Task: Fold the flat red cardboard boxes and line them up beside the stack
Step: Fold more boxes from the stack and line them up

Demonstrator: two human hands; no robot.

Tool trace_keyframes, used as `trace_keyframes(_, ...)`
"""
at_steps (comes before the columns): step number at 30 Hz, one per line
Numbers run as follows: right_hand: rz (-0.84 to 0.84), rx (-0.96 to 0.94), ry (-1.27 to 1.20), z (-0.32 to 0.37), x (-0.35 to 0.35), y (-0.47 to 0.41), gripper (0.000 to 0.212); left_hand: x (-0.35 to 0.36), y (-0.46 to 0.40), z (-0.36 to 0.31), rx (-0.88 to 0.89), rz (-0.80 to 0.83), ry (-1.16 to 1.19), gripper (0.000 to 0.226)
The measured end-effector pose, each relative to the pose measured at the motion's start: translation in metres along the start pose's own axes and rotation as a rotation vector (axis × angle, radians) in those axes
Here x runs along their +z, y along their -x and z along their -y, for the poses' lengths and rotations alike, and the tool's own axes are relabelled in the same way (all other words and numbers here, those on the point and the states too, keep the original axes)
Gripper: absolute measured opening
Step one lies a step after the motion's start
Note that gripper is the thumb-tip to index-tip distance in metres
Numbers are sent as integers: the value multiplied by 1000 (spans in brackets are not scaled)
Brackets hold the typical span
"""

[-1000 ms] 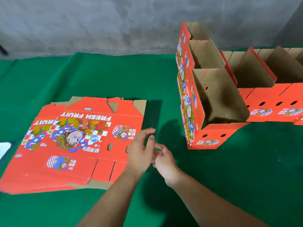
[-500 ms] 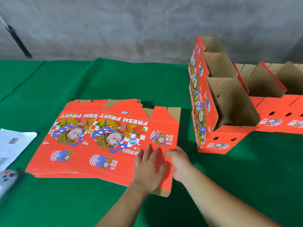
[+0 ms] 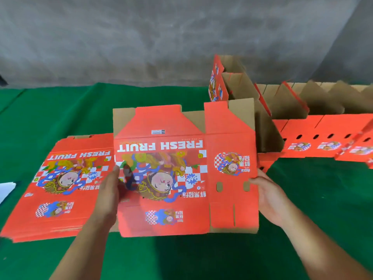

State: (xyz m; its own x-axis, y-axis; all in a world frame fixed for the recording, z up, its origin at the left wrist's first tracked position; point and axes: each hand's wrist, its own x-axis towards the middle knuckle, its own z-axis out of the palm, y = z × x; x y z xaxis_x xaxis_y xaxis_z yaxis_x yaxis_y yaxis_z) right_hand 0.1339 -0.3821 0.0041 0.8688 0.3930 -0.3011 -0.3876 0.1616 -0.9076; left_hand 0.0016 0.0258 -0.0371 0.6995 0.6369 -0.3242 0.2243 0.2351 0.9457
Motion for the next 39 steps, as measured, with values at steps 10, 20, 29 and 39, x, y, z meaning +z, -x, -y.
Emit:
trace_keyframes(10,-256,-98,205,12,-16,20,76,33,72,-6,301,290,1,55)
trace_keyframes(20,-310,-66,159,-43,2,33,89,97,132,25,351,545,-42,55)
trace_keyframes(29,-663,46,16,-28,-49,33,85,73,87,16,222,96,89,46)
trace_keyframes(39,-682,44,36,-10,-71,27,75,52,72,8,-35,606,-78,71)
